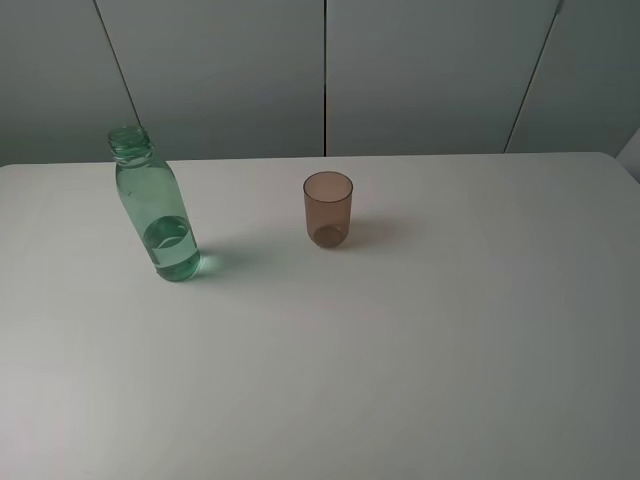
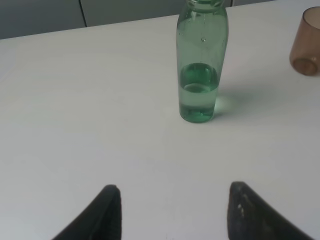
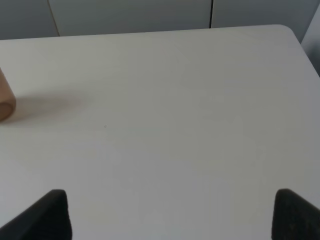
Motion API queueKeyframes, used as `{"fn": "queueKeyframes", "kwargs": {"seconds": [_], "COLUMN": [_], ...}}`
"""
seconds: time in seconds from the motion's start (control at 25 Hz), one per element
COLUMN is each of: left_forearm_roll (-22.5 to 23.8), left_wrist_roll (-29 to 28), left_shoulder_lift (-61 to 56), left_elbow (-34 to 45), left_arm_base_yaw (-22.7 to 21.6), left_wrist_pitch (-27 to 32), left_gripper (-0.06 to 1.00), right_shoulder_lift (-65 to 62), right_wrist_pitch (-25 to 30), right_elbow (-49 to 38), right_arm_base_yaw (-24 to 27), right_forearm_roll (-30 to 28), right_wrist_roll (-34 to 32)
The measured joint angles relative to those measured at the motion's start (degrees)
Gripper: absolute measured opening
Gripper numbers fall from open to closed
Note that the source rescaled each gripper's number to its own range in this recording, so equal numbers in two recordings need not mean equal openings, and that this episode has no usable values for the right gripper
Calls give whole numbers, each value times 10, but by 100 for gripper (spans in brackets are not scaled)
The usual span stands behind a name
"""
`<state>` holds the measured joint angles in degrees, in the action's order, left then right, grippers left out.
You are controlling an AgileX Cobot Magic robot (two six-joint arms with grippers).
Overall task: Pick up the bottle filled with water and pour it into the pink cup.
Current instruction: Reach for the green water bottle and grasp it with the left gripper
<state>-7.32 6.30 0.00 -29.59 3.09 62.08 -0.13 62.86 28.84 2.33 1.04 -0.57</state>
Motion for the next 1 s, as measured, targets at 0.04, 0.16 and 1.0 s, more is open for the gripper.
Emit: {"fn": "queueKeyframes", "kwargs": {"seconds": [0.04,0.16,1.0], "left_forearm_roll": [0,0,-19], "left_wrist_roll": [0,0,-1], "left_shoulder_lift": [0,0,88], "left_elbow": [0,0,-83], "left_arm_base_yaw": [0,0,0], "left_wrist_pitch": [0,0,-10], "left_gripper": [5,5,5], "right_shoulder_lift": [0,0,0], "right_wrist_pitch": [0,0,0], "right_elbow": [0,0,0], "right_arm_base_yaw": [0,0,0], "right_forearm_roll": [0,0,0], "right_wrist_roll": [0,0,0]}}
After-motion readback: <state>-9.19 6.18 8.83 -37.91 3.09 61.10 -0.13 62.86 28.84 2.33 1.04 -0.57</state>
